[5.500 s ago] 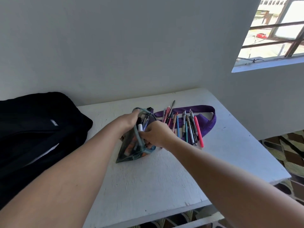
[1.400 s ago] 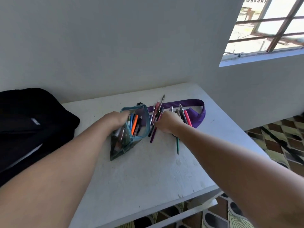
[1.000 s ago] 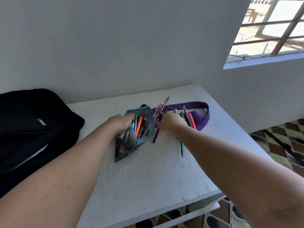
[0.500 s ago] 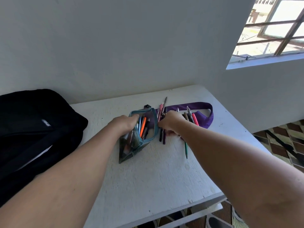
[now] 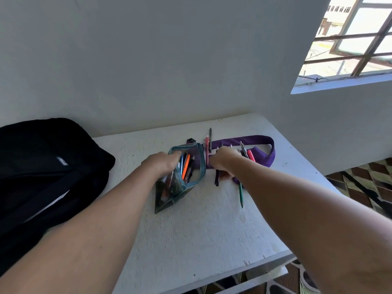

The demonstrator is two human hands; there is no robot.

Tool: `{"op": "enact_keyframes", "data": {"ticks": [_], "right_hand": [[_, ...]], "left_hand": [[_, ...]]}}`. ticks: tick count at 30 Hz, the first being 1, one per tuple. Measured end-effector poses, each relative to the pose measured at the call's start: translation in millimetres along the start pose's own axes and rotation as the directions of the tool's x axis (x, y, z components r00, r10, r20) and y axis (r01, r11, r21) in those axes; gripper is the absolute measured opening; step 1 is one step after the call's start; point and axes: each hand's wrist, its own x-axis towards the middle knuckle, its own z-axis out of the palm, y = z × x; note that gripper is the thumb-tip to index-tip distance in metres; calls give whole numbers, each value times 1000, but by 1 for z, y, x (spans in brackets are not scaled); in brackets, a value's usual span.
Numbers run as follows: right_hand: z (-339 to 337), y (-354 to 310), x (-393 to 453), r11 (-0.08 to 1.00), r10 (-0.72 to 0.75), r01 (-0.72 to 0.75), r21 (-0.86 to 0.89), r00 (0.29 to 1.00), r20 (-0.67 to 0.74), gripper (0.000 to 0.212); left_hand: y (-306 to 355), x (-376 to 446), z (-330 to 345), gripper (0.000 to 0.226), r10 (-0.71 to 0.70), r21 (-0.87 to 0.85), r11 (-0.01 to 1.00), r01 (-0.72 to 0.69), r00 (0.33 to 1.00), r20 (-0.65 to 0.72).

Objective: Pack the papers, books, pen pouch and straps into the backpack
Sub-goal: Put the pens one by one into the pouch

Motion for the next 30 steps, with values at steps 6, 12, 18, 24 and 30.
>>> {"op": "enact_keyframes", "data": {"ticks": [6,12,18,24,30], "right_hand": [[-6,-10,0,709,95,16,705,988,-119,12],[28,-30,-18,632,-82,215,744,974,-212,9],[54,-33,-41,815,-276,200,544,959,61,16],[51,-30,-27,792,-275,209,574,961,30,34],[63,-30,-22,842,-322,310,442,945,-50,22]], "left_hand": [[3,-6,-1,84,7,-8,1000,-7,1000,10],[2,-5,-5,82,-10,-155,988,13,1000,20],[-5,-8,-14,88,-61,-317,946,67,998,27],[-7,-21,-18,78,-25,-445,893,63,995,92],[-8,-17,-19,86,-39,-426,903,47,999,30]]}}
